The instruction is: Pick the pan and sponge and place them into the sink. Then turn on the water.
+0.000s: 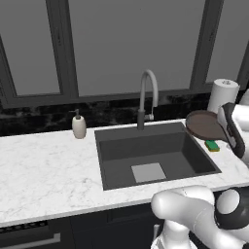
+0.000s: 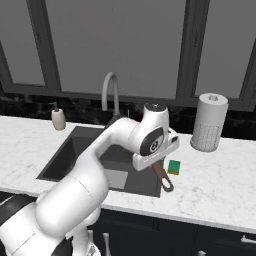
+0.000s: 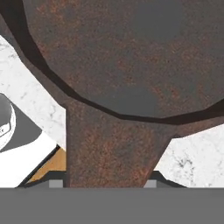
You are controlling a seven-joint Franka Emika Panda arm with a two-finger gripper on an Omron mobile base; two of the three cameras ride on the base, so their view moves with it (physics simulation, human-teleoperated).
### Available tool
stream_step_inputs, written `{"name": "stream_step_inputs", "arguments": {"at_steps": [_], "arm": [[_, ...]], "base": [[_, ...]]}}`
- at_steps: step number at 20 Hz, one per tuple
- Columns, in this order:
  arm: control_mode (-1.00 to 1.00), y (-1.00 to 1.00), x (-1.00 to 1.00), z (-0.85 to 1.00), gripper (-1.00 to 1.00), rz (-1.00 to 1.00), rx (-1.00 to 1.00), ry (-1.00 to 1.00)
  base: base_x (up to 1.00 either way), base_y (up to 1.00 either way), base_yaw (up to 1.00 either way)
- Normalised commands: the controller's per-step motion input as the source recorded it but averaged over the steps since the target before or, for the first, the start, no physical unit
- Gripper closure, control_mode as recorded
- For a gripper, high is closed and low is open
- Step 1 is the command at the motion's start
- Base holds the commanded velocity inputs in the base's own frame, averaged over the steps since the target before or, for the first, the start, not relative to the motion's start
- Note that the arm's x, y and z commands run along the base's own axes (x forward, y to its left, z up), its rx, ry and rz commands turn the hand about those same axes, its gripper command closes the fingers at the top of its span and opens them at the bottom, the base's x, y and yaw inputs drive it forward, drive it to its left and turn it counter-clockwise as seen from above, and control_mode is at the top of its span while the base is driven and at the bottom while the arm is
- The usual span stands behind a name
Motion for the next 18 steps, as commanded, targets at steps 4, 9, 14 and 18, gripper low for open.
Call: {"name": "stream_step_inputs", "arguments": {"at_steps": [4,9,14,18], "arm": [[-1.00,0.20,0.34,-0.29,1.00,0.16,-0.11,0.11],[-1.00,0.01,0.10,-0.61,1.00,0.13,-0.02,-0.03],[-1.00,0.18,0.11,-0.55,1.00,0.15,-0.03,-0.10],[-1.00,0.38,0.13,-0.02,1.00,0.13,0.00,-0.14]], "base": [[0.00,0.00,0.00],[0.00,0.00,0.00],[0.00,0.00,0.00],[0.00,0.00,0.00]]}}
